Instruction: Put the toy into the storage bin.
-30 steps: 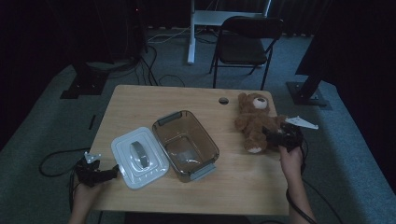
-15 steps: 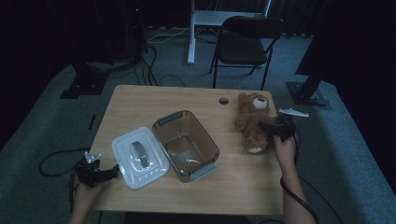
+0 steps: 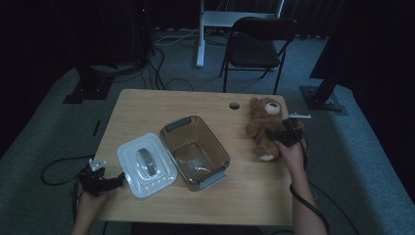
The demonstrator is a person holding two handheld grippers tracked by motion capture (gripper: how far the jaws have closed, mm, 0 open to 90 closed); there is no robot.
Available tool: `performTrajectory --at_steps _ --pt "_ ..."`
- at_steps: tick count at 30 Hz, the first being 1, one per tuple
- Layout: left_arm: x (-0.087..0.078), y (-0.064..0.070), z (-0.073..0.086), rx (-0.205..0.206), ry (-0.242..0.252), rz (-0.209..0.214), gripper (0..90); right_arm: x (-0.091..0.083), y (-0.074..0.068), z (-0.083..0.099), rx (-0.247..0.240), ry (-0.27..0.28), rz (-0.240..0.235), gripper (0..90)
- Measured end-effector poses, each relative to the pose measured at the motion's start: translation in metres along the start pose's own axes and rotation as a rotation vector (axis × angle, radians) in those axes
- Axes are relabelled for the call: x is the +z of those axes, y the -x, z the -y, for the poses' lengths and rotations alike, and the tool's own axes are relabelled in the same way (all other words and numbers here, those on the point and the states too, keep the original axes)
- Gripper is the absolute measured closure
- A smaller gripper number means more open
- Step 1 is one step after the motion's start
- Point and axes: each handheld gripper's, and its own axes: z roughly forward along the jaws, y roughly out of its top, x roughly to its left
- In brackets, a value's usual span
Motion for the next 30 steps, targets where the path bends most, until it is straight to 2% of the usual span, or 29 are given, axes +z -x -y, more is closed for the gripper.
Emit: performTrajectory --at_steps 1,6,13,17,19,23,30 --pt "0.000 0.000 0.000 0.000 0.000 0.000 1.0 0.001 0.001 0.000 0.002 -0.008 0.005 10.7" --pt "0.000 0.000 0.000 0.000 0.000 0.000 1.0 0.012 0.009 0.007 0.055 -0.042 -0.058 10.4" --pt "0.000 0.000 0.000 0.000 0.000 0.000 1.0 0.015 0.006 0.010 0.047 -0.058 -0.061 10.4" --pt "0.000 0.000 0.000 0.001 0.000 0.001 1.0 0.018 -0.001 0.014 0.010 -0.039 -0.050 9.9" --pt "0.000 0.000 0.000 0.001 0.000 0.001 1.0 0.018 -0.002 0.015 0.013 -0.036 -0.043 10.0" --pt "0.000 0.000 0.000 0.003 0.000 0.002 1.0 0.018 -0.002 0.016 0.033 -0.041 -0.063 10.0" --pt "0.000 0.000 0.000 0.002 0.000 0.003 1.0 0.019 -0.002 0.017 0.025 -0.044 -0.077 10.1"
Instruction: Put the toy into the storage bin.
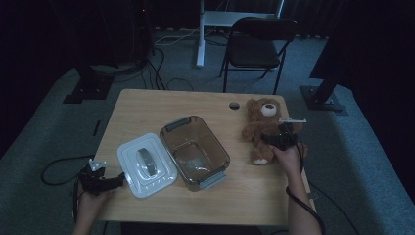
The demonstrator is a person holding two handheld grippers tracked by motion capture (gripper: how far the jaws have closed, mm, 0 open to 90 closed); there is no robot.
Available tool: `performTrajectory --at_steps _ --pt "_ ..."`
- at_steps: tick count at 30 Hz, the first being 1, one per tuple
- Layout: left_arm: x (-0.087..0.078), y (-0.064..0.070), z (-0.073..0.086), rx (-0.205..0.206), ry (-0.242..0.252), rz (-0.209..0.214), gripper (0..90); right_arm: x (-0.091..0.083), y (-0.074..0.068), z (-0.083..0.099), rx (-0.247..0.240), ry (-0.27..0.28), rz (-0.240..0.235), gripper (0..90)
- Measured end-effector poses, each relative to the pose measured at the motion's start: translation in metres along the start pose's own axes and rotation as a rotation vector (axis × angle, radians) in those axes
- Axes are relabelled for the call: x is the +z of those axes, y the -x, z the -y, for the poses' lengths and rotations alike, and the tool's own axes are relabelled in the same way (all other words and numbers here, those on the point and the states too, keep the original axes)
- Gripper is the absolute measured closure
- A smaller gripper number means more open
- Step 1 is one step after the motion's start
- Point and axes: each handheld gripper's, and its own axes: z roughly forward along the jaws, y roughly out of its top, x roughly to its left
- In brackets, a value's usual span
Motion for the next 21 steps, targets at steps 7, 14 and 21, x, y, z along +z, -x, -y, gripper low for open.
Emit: performTrajectory --at_steps 7,14,21 --pt "0.000 0.000 0.000 -0.001 0.000 0.000 1.0 0.004 -0.005 -0.004 -0.012 -0.041 0.024 12.9" --pt "0.000 0.000 0.000 0.001 0.001 0.001 1.0 0.000 -0.010 -0.001 -0.037 -0.013 0.067 36.2" --pt "0.000 0.000 0.000 0.001 0.001 0.001 1.0 -0.012 -0.020 0.003 -0.054 0.074 0.120 55.9"
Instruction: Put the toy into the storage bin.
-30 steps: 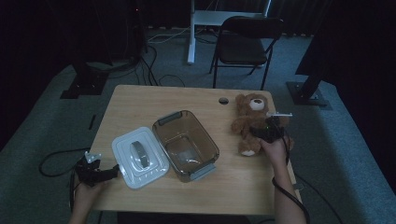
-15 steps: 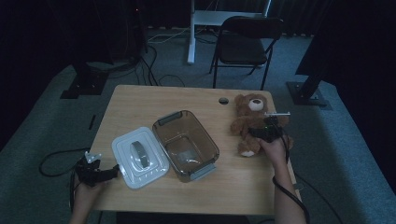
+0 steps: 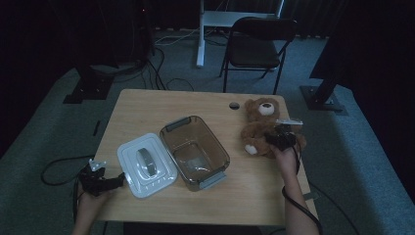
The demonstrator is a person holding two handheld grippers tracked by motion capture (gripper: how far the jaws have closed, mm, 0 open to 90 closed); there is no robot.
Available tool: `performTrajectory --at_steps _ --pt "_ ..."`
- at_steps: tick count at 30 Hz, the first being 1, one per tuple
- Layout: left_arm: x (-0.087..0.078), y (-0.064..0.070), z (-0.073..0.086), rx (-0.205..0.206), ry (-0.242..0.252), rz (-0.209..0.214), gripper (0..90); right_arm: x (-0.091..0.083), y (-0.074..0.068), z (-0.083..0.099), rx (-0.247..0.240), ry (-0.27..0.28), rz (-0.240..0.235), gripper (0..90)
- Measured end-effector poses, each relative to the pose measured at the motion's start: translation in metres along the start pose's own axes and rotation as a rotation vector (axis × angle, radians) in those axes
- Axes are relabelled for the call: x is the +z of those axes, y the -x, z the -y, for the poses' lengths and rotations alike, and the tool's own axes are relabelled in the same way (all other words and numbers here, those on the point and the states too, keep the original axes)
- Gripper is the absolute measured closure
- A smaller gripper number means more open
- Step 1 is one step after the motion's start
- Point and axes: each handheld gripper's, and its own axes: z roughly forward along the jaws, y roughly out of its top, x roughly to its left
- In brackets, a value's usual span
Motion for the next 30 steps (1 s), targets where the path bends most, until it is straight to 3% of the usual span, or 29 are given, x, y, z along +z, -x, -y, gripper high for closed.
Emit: performTrajectory --at_steps 3,9,16,20,25,30 --pt "0.000 0.000 0.000 0.000 0.000 0.000 1.0 -0.008 -0.001 -0.003 0.009 0.016 -0.001 60.1" --pt "0.000 0.000 0.000 0.000 0.000 0.000 1.0 -0.025 -0.002 -0.006 0.062 0.050 -0.060 60.4" --pt "0.000 0.000 0.000 0.000 0.000 0.000 1.0 -0.054 -0.012 -0.018 0.035 0.089 -0.049 60.2" --pt "0.000 0.000 0.000 0.000 0.000 0.000 1.0 -0.074 -0.017 -0.028 0.049 0.123 -0.089 60.1" --pt "0.000 0.001 0.000 0.001 0.000 0.001 1.0 -0.101 -0.038 -0.042 0.007 0.180 -0.138 60.1" --pt "0.001 0.004 -0.001 0.011 0.000 0.009 1.0 -0.126 -0.069 -0.058 -0.038 0.239 -0.243 59.9"
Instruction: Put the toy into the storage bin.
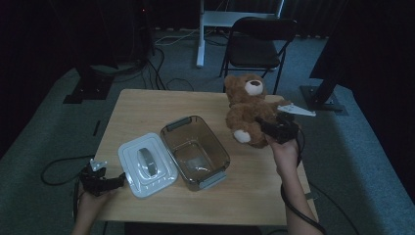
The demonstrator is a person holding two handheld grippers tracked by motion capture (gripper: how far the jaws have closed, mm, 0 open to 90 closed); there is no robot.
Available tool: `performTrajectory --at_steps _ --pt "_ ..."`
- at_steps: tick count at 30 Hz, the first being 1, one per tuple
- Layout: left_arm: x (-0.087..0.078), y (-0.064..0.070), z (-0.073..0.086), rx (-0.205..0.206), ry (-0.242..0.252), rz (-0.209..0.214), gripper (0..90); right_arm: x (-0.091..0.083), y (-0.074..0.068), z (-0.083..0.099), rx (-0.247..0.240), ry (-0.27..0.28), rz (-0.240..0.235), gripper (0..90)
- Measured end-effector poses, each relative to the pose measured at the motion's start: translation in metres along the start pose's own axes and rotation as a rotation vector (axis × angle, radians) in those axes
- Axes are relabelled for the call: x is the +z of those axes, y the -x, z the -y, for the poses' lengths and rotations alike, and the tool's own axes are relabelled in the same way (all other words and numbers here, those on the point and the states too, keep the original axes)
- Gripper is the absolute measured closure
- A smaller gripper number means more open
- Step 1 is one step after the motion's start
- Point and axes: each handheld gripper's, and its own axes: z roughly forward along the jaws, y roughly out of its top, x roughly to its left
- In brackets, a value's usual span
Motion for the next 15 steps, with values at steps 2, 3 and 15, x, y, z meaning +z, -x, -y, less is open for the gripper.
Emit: performTrajectory --at_steps 2,3,15 --pt "0.001 0.003 -0.001 0.010 0.001 0.010 1.0 -0.004 -0.016 -0.007 -0.023 0.017 -0.035 59.7" --pt "0.001 0.005 -0.001 0.015 0.000 0.015 1.0 -0.006 -0.023 -0.010 -0.030 0.027 -0.053 59.7" --pt "0.004 0.011 -0.005 0.037 -0.003 0.032 1.0 -0.003 -0.106 -0.017 -0.168 0.030 -0.214 58.9"
